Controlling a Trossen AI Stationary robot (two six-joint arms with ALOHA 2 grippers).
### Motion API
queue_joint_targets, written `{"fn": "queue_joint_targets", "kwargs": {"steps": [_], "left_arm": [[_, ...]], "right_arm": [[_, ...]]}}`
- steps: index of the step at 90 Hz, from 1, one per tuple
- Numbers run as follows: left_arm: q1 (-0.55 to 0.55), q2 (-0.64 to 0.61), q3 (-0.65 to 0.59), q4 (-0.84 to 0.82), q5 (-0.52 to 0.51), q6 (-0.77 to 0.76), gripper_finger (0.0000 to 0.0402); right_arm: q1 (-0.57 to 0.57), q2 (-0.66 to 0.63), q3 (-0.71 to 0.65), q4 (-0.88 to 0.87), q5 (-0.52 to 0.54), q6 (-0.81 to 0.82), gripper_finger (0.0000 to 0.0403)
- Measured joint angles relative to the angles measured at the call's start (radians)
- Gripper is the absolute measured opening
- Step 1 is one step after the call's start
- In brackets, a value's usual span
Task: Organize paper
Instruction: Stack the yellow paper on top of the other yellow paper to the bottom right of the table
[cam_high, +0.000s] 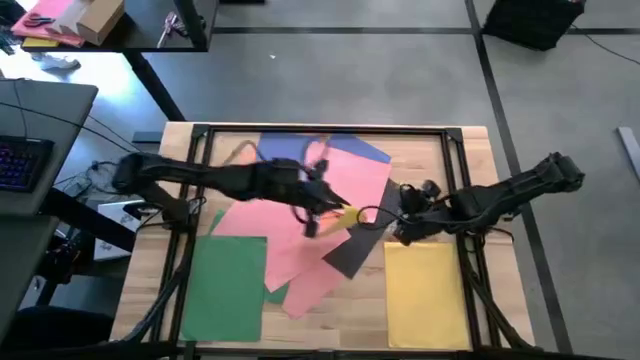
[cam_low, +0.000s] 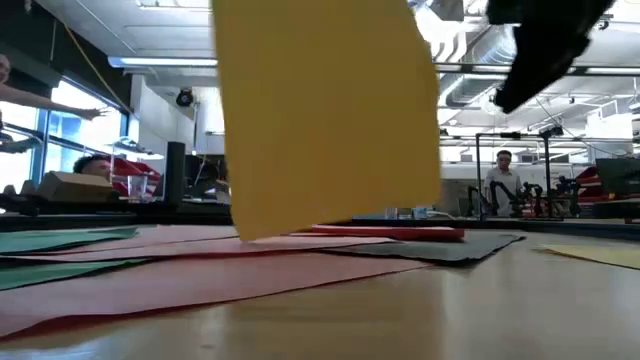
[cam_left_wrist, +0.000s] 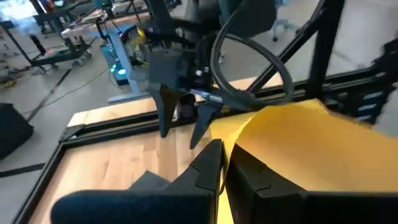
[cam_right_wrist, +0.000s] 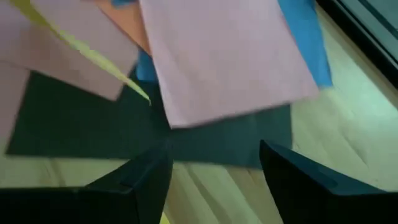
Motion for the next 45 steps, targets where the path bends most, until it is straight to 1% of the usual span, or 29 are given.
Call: {"fn": "queue_joint_targets", "kwargs": {"steps": [7, 21, 36, 45], "left_arm": [[-0.003, 0.088, 0.085, -0.003, -0.034, 0.005, 0.0], [0.019, 0.235, 0.267, -0.005, -0.048, -0.017, 0.0], [0.051, 0.343, 0.468, -0.036, -0.098, 0.003, 0.0], [0.067, 0.388, 0.57, -0.108, -0.12, 0.026, 0.0]], "right_arm": [[0.027, -0.013, 0.0, -0.07, -0.006, 0.06, 0.0224], [0.077, -0.053, 0.0, -0.223, -0.008, 0.158, 0.0224], [0.106, -0.111, 0.0, -0.345, -0.006, 0.257, 0.0224], [0.119, -0.146, 0.0, -0.395, 0.007, 0.307, 0.0224]]}}
